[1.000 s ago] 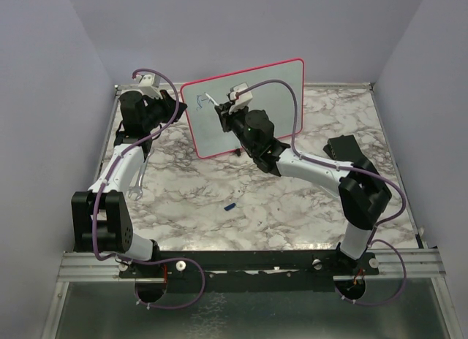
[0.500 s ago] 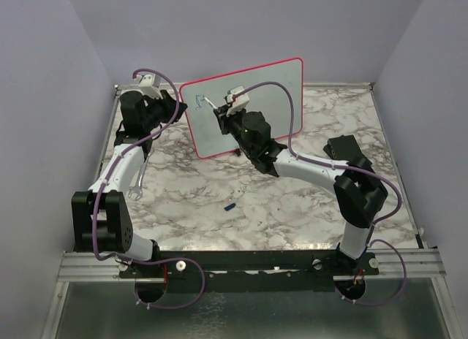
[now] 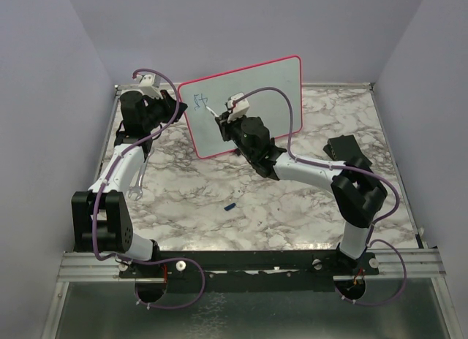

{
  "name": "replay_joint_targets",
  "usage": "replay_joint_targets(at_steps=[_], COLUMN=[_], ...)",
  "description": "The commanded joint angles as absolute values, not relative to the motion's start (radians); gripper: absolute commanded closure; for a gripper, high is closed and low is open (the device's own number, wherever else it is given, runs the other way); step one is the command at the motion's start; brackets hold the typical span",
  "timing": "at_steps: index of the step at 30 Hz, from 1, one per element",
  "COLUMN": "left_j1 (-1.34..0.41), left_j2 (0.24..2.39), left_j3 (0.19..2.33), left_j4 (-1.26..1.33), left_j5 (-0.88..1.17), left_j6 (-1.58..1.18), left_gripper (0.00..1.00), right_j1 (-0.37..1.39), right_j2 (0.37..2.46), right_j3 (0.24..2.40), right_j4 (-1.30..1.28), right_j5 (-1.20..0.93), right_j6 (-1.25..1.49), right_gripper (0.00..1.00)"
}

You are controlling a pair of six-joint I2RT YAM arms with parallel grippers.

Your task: Write a sentence on the whiteboard

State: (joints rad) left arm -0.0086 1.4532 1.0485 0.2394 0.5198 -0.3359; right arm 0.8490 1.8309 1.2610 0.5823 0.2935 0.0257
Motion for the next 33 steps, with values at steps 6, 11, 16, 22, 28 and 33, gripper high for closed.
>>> replay_joint_targets(at_steps=[6, 11, 16, 22, 28, 33], left_j1=[-0.009, -0.009, -0.009, -0.009, -0.009, -0.012], left_j2=[1.443, 1.448, 1.449, 1.449, 1.451, 1.456], left_j3=[1.038, 1.038, 1.038, 1.039, 1.037, 1.038], left_j4=[0.247, 0.248, 0.249, 0.249, 0.25, 0.251], left_j5=[0.538, 0.537, 0.535, 0.535, 0.537, 0.537], left_j6=[-0.328, -0.33, -0.328, -0.33, -0.328, -0.328], left_gripper=[0.85, 0.85, 0.85, 0.85, 0.85, 0.85], right_j1=[0.845, 0.845, 0.845, 0.845, 0.845, 0.845], right_j2=[1.809, 1.792, 1.77, 1.731, 1.72, 1.727], right_j3=[1.218, 1.211, 1.198, 1.162, 1.17, 1.185], right_j4=[0.567, 0.585, 0.602, 0.634, 0.632, 0.637], right_j5=[0.316, 0.347, 0.351, 0.336, 0.37, 0.377], right_j6=[0.051, 0.044, 0.037, 0.035, 0.029, 0.014], right_gripper=[0.99, 0.99, 0.99, 0.99, 0.99, 0.99])
